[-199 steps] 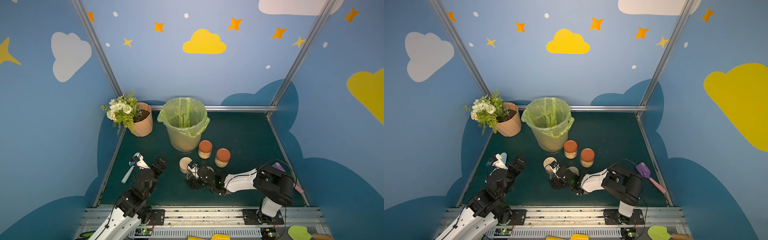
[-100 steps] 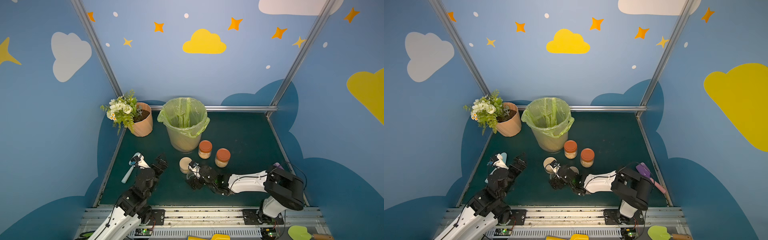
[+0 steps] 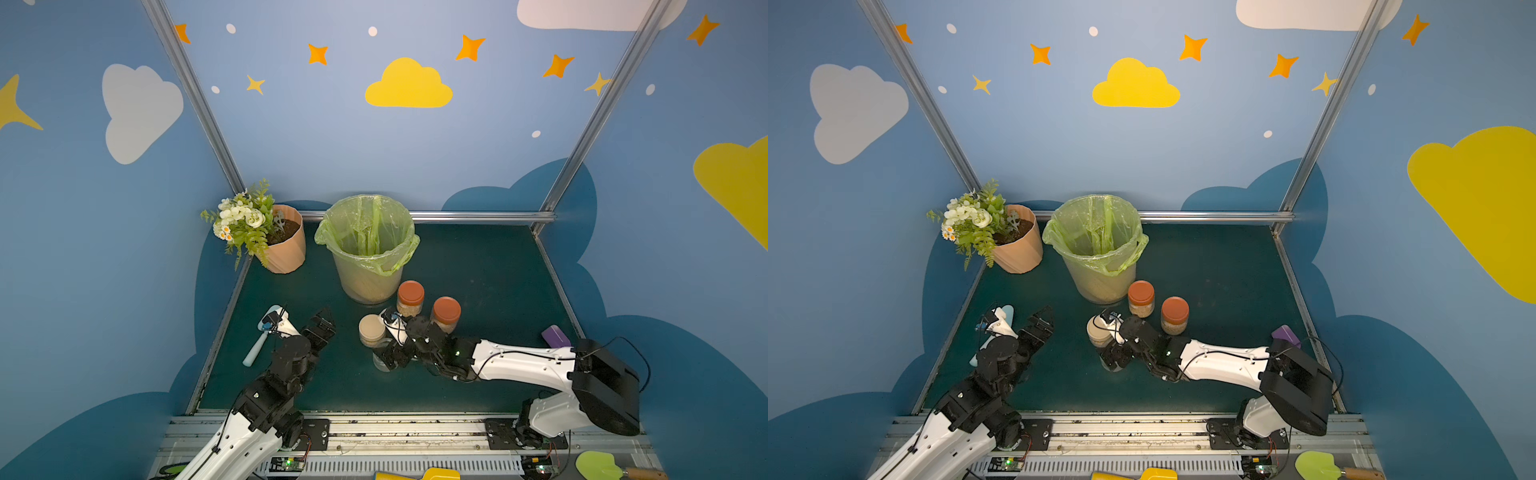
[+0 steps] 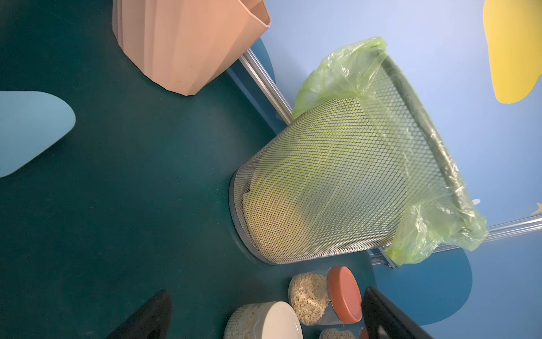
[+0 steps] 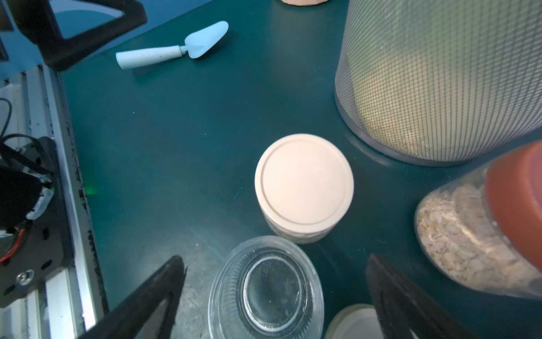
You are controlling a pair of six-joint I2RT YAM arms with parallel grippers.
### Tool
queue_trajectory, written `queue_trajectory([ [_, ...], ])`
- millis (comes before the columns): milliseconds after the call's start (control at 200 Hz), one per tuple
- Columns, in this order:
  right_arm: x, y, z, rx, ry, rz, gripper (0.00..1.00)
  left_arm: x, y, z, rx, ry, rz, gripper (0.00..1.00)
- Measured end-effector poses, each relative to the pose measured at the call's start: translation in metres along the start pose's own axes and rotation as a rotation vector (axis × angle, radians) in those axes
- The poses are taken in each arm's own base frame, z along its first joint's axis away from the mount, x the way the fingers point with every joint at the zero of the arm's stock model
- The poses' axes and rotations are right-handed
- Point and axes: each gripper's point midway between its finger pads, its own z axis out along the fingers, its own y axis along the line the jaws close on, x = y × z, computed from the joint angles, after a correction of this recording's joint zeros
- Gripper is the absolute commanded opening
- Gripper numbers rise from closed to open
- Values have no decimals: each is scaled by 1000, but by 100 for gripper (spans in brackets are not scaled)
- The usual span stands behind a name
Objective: Empty expired oatmeal from jars
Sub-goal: Pick up the jar from the center of the board.
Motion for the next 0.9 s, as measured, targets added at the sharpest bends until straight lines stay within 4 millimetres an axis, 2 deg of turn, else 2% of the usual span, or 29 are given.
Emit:
queue_trajectory([
  [240,-14,-8,7,-30,44,16,97,4,5,3,-5,3,10,100],
  [496,10,-13,30,-54,166,25,97,10,12,6,-24,14,24,100],
  [751,1,-11,52,-63,196,14,97,12,15,7,-27,15,24,100],
  [901,2,-15,63,-47,229,14,97,12,14,7,-24,14,23,100],
])
